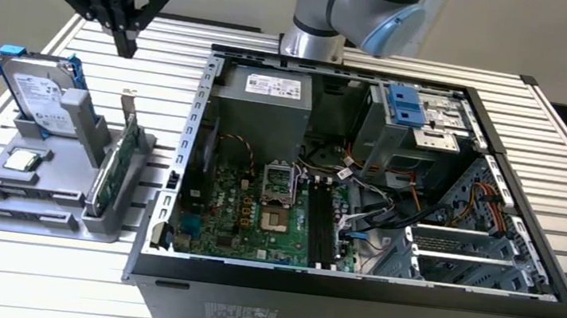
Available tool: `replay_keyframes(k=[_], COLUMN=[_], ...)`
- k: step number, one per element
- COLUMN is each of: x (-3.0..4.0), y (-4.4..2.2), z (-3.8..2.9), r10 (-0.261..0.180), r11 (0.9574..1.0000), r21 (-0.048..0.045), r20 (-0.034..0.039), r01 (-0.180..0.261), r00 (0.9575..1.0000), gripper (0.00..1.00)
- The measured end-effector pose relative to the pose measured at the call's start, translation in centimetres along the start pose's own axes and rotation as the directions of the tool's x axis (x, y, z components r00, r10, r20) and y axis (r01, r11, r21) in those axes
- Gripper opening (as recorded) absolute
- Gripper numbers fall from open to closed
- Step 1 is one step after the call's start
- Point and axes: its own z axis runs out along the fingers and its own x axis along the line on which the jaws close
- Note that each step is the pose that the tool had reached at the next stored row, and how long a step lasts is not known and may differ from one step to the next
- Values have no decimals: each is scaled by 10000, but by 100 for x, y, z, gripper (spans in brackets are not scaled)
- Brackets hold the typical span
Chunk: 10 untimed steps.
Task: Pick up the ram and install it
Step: 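Reach for the ram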
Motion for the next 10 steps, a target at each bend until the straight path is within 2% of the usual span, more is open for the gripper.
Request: replay_keyframes(k=[10], x=[179], y=[-12], z=[-4], r10=[1], r11=[10000], r21=[0], r20=[0], r01=[-1], r00=[10000], gripper=[0])
